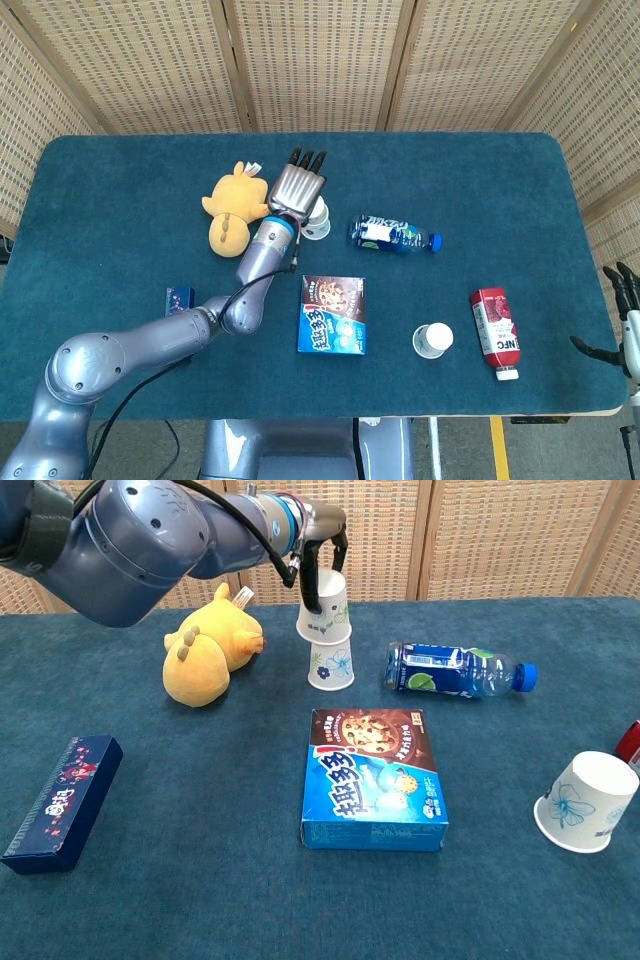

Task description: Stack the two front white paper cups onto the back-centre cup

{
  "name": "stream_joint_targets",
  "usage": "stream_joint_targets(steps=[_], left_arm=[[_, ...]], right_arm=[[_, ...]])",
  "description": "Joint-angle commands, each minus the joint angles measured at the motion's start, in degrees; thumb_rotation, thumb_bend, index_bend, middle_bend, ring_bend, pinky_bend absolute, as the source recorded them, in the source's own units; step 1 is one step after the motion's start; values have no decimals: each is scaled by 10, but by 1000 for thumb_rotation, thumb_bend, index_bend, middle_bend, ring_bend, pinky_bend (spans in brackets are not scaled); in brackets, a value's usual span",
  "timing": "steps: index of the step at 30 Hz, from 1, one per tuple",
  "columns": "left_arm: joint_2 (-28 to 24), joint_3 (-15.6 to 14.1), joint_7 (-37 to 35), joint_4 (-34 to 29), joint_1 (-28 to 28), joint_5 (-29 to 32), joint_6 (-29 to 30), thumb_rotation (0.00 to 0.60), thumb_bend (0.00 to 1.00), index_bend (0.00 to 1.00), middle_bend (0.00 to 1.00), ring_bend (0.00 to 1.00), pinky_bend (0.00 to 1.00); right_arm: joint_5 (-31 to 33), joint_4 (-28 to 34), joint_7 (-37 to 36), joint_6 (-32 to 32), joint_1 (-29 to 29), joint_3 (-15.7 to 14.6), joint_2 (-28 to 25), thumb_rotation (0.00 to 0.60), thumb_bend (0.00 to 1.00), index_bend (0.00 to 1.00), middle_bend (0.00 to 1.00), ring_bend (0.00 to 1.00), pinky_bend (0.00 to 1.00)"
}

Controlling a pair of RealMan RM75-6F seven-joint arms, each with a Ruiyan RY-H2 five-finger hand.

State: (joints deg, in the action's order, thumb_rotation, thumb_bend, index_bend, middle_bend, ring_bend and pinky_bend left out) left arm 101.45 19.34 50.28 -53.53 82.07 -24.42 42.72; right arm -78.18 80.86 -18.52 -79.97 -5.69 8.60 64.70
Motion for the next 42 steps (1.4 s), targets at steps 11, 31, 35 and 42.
stream_joint_targets(steps=[11, 31, 35, 42], left_arm=[[59, 4, -24, 98, 18, 5, -36, 600, 116, 108, 0, 0, 0], [-188, -82, -160, -394, -243, -231, 272, 600, 123, 80, 0, 0, 0], [-249, -124, -181, -479, -315, -289, 346, 600, 123, 88, 0, 0, 0], [-326, -220, -241, -572, -455, -389, 454, 600, 123, 95, 0, 0, 0]], right_arm=[[-8, 4, -8, -3, 4, -3, -7, 600, 7, 0, 0, 0, 0], [-16, 30, 42, -9, 3, -8, -4, 600, 9, 0, 0, 0, 0], [-17, 33, 61, -11, 0, -8, 0, 600, 10, 2, 0, 0, 0], [-32, 47, 78, -26, 1, -11, 2, 600, 11, 2, 0, 0, 0]])
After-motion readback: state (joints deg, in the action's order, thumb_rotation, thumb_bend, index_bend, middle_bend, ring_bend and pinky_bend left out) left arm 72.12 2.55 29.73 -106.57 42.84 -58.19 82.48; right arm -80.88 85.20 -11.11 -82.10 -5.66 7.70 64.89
